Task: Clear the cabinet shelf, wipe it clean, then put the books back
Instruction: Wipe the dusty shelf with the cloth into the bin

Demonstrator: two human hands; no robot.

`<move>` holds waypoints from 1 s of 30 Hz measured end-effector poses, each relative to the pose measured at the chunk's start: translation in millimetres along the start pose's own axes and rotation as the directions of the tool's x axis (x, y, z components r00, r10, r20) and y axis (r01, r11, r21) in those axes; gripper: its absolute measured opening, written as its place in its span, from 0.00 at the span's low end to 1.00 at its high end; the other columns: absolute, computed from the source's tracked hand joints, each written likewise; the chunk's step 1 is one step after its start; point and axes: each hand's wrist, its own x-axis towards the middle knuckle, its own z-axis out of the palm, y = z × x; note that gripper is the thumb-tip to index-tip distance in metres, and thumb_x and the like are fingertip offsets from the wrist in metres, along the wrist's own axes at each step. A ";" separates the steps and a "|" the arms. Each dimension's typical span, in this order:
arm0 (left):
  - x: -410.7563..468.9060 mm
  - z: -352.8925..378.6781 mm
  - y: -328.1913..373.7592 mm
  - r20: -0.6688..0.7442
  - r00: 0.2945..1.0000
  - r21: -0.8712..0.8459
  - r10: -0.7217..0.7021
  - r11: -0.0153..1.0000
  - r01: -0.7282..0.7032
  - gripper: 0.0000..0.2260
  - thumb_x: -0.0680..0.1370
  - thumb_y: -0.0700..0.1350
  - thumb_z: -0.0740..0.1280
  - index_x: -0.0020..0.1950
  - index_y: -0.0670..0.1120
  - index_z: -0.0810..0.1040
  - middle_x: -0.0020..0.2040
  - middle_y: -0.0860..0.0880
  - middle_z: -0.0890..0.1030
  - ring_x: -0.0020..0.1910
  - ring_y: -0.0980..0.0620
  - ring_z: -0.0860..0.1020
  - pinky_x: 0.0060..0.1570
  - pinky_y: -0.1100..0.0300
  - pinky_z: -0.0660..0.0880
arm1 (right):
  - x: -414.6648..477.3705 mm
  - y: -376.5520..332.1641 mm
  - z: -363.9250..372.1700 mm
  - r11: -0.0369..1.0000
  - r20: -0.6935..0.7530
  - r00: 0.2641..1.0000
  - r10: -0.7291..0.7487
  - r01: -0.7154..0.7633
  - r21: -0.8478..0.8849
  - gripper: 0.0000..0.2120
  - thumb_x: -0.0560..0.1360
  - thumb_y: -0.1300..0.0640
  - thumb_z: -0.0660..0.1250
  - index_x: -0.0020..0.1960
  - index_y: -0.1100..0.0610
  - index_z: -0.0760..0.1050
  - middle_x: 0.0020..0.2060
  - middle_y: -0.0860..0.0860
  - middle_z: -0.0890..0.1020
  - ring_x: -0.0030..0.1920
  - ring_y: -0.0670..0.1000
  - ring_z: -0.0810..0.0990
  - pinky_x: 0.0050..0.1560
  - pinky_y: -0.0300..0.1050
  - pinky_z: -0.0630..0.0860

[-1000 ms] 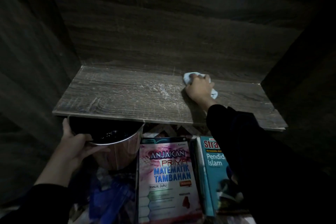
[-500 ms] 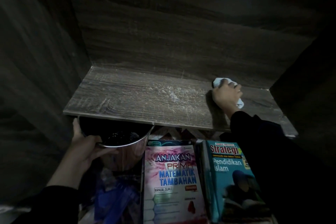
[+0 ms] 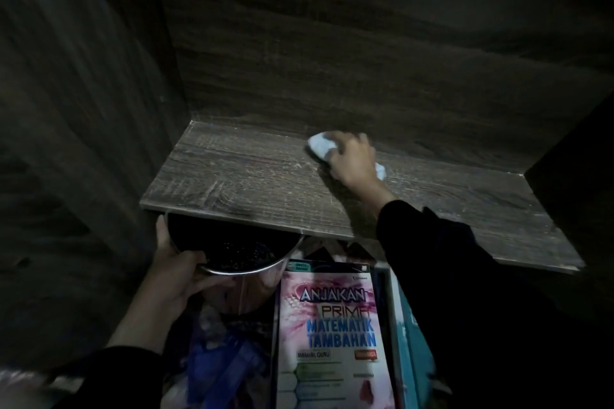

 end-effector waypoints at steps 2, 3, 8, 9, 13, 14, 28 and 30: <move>-0.5 0.1 0.0 0.002 1.000 0.003 0.010 1.000 -0.010 0.39 0.72 0.21 0.52 0.73 0.57 0.57 0.69 0.46 0.69 0.51 0.39 0.76 0.26 0.45 0.79 | -6.1 12.9 -6.5 0.982 -0.147 0.971 0.189 -0.188 0.018 0.19 0.76 0.57 0.59 0.67 0.52 0.72 0.65 0.56 0.75 0.66 0.59 0.65 0.63 0.51 0.61; -1.7 0.6 0.3 -0.002 1.000 0.003 0.012 1.000 -0.012 0.39 0.72 0.21 0.51 0.73 0.57 0.58 0.68 0.47 0.69 0.50 0.41 0.76 0.26 0.45 0.79 | -9.4 15.0 -7.7 0.954 -0.166 0.941 0.296 -0.298 0.011 0.19 0.77 0.56 0.59 0.67 0.52 0.71 0.66 0.57 0.73 0.67 0.60 0.64 0.64 0.53 0.60; -5.7 2.0 -0.1 -0.018 1.000 -0.022 -0.014 1.000 0.013 0.40 0.73 0.22 0.52 0.73 0.60 0.58 0.64 0.50 0.71 0.49 0.43 0.76 0.24 0.49 0.78 | -7.0 -17.3 16.0 0.897 -0.012 0.905 0.426 -0.424 -0.128 0.23 0.77 0.54 0.57 0.71 0.55 0.63 0.72 0.58 0.61 0.72 0.63 0.54 0.68 0.67 0.51; -6.5 2.0 0.3 -0.019 1.000 -0.028 -0.021 0.999 0.021 0.41 0.73 0.22 0.53 0.74 0.62 0.57 0.63 0.52 0.71 0.49 0.43 0.77 0.24 0.49 0.78 | -3.8 -28.3 23.2 0.900 -0.001 0.909 0.417 -0.413 -0.141 0.23 0.77 0.54 0.57 0.71 0.56 0.63 0.72 0.59 0.61 0.72 0.63 0.53 0.68 0.67 0.51; -11.1 3.0 4.0 0.003 1.000 -0.037 -0.028 0.999 0.029 0.41 0.75 0.23 0.54 0.74 0.65 0.54 0.56 0.58 0.72 0.44 0.49 0.77 0.26 0.49 0.79 | 9.9 -81.3 51.6 0.921 0.061 0.931 0.360 -0.344 -0.182 0.23 0.76 0.55 0.59 0.70 0.59 0.64 0.70 0.60 0.62 0.71 0.63 0.55 0.67 0.62 0.54; -10.2 1.8 3.8 0.000 0.999 -0.036 -0.035 0.999 0.035 0.42 0.75 0.24 0.54 0.75 0.65 0.52 0.59 0.57 0.71 0.45 0.49 0.77 0.26 0.49 0.79 | 13.5 -95.1 59.3 0.928 0.079 0.938 0.338 -0.319 -0.192 0.23 0.77 0.55 0.58 0.70 0.59 0.64 0.70 0.60 0.62 0.70 0.63 0.56 0.67 0.61 0.55; -6.4 -1.7 4.8 -0.021 0.998 -0.002 -0.066 0.998 0.066 0.42 0.75 0.24 0.52 0.75 0.65 0.53 0.72 0.50 0.67 0.45 0.44 0.78 0.25 0.52 0.79 | 5.1 -65.5 27.3 0.971 -0.066 0.985 0.158 -0.143 0.193 0.20 0.75 0.58 0.61 0.66 0.51 0.75 0.63 0.56 0.77 0.65 0.60 0.69 0.64 0.51 0.65; -7.6 -0.4 5.7 -0.027 0.997 0.001 -0.067 0.998 0.067 0.42 0.75 0.24 0.52 0.75 0.66 0.54 0.72 0.50 0.67 0.44 0.45 0.78 0.25 0.53 0.78 | -5.5 -47.1 23.2 0.957 -0.068 0.957 0.281 -0.274 0.098 0.20 0.77 0.56 0.59 0.68 0.49 0.72 0.67 0.53 0.73 0.68 0.58 0.64 0.67 0.56 0.59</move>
